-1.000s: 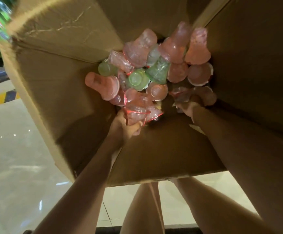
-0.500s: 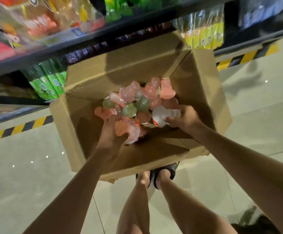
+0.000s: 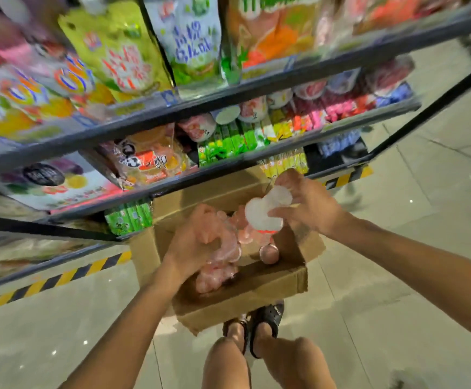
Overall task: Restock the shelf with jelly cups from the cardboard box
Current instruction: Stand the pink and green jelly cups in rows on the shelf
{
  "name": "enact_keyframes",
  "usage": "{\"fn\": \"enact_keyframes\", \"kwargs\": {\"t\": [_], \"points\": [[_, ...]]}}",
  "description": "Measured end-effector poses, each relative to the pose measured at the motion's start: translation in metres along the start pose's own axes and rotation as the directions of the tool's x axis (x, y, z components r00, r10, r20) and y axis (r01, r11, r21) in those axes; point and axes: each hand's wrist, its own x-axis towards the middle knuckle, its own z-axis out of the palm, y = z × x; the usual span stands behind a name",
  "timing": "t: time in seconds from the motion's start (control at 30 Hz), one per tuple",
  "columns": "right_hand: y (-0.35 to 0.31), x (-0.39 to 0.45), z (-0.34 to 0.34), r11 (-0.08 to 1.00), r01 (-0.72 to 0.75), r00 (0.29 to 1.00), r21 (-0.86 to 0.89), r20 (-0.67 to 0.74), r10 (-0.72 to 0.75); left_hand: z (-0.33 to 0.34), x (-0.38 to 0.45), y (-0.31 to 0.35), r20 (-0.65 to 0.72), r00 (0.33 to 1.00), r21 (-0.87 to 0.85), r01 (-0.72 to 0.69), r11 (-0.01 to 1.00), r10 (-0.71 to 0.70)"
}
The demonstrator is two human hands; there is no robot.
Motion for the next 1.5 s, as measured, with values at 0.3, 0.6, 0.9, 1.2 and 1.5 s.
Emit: {"fn": "enact_keyframes", "kwargs": {"t": [0.3, 0.6, 0.9, 1.2, 1.5], "points": [[-0.152, -0.043, -0.080, 0.948, 0.267, 0.961, -0.170, -0.031, -0.276, -0.143, -0.016, 0.127, -0.124, 0.986, -0.157, -0.130, 0.979, 0.111], [-0.328, -0.103, -0.193, 0.854, 0.417, 0.882, -0.312, -0.090, -0.463, -0.282, -0.047, 0.274, -0.238, 0.907, 0.009, -0.357, 0.934, 0.348], [-0.479, -0.159, -0.289, 0.691, 0.572, 0.681, -0.441, -0.214, -0.700, -0.417, -0.082, 0.420, -0.397, 0.778, 0.079, -0.500, 0.863, 0.487], [-0.567, -0.186, -0.344, 0.634, 0.607, 0.581, -0.478, -0.277, -0.765, -0.516, -0.082, 0.498, -0.480, 0.699, 0.156, -0.526, 0.836, 0.529], [-0.576, -0.168, -0.359, 0.665, 0.511, 0.613, -0.545, -0.312, -0.726, -0.540, -0.048, 0.500, -0.453, 0.710, 0.126, -0.548, 0.827, 0.540]]}}
